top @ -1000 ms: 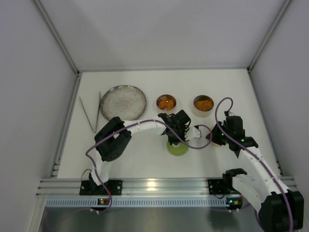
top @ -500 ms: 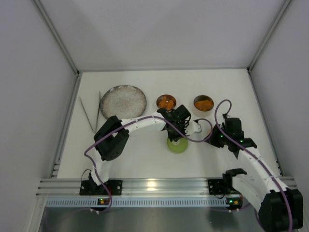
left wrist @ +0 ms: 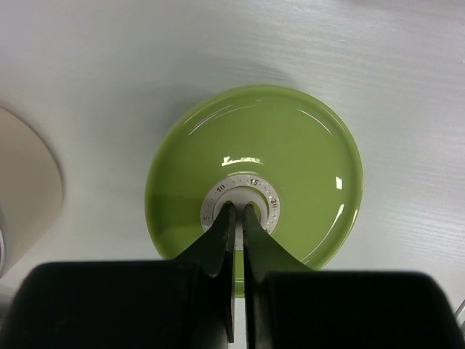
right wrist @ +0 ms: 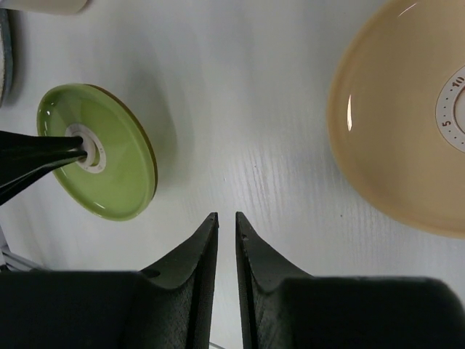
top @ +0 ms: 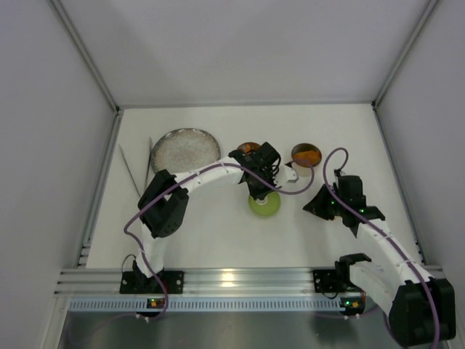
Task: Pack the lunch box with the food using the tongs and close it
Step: Pick up the box lid from the center of the board, then close the box lid on the packing box.
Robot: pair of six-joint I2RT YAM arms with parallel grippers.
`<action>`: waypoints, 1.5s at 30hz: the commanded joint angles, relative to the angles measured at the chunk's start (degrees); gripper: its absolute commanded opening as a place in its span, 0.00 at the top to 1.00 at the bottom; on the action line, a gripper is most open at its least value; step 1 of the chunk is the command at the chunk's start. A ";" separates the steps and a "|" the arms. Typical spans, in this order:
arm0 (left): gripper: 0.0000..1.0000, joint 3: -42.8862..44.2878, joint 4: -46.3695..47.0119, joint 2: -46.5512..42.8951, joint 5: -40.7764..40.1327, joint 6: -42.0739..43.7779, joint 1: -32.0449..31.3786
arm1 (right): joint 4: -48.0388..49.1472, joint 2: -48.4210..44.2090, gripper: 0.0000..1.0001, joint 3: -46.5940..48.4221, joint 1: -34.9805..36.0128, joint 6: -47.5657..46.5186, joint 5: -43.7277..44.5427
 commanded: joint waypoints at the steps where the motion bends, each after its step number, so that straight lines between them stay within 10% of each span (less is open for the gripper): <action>1: 1.00 4.77 -1.37 -2.61 1.39 -1.60 0.99 | 2.95 -0.16 0.85 2.69 -0.36 0.64 0.29; 23: 1.00 24.56 -0.86 4.59 -1.32 -8.36 17.16 | 0.14 2.39 0.85 6.47 -0.54 0.11 1.08; 45: 1.00 28.95 0.12 13.73 -0.19 -11.18 19.19 | -2.76 0.98 0.85 5.95 -0.54 -0.77 2.84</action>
